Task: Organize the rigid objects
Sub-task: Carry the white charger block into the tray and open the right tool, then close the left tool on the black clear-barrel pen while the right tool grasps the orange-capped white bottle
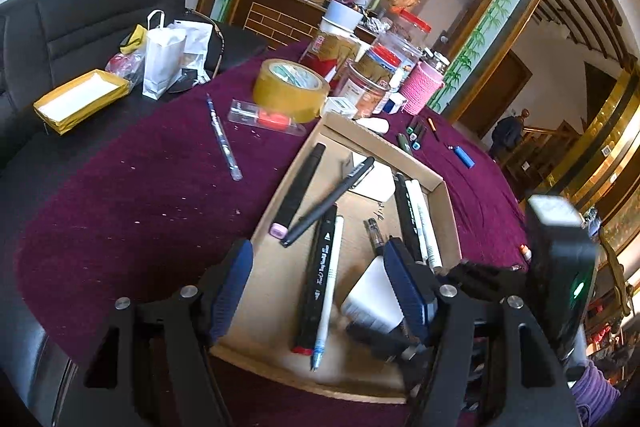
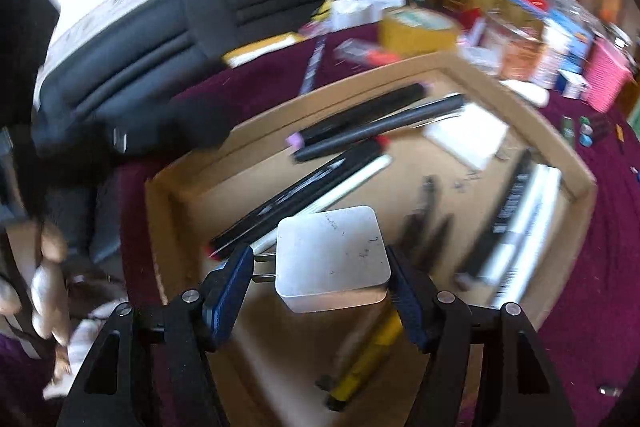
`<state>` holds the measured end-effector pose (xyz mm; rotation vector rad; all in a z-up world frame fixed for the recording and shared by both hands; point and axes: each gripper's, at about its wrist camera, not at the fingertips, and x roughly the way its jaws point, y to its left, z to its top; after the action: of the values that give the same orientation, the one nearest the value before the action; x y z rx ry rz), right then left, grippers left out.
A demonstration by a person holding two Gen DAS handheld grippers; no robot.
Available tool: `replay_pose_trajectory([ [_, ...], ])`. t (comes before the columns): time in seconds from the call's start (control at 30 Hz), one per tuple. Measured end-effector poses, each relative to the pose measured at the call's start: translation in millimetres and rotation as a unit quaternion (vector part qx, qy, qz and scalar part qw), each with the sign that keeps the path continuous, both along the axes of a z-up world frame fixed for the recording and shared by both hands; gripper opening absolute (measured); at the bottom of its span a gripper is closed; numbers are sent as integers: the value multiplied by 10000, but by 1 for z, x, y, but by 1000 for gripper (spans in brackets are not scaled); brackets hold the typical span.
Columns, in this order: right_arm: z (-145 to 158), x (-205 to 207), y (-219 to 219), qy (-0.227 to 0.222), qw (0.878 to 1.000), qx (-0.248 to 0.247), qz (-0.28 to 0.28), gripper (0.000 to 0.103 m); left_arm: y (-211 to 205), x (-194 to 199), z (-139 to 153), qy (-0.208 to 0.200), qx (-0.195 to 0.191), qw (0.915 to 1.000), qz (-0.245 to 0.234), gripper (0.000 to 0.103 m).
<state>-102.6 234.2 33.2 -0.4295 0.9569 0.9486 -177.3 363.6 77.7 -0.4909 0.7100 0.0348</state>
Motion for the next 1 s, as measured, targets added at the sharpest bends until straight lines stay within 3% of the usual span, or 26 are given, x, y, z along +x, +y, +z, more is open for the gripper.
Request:
replay_pose_trajectory([
  [0.1,-4,-6,4,-127,9999,-46,83,73,3,-3,0,-4,9,10000,50,73],
  [0.27,15,-7,-16,-223,9995,221,-80,76,2,-6,2,-43,-74,10000,-9,78],
  [0.47,45,1,-113,-228,9892,933,-1112,76,-17,-8,15,-247,-69,9993,-290,80],
  [0.6,55,27,-218,-176,9644,1150,-2373,76,-42,-7,27,-426,53,9969,-653,82],
  [0.77,63,74,-374,-292,8993,1051,-4235,76,-95,5,39,-502,219,9876,-1470,82],
  [0.87,60,95,-428,-472,8746,709,-4773,76,-134,18,41,-418,384,9800,-1908,82],
  [0.93,54,104,-447,-537,8665,564,-4930,76,-164,28,41,-315,543,9736,-2196,82],
  [1.0,49,116,-456,-562,8664,452,-4941,76,-194,39,39,-195,651,9657,-2507,82],
])
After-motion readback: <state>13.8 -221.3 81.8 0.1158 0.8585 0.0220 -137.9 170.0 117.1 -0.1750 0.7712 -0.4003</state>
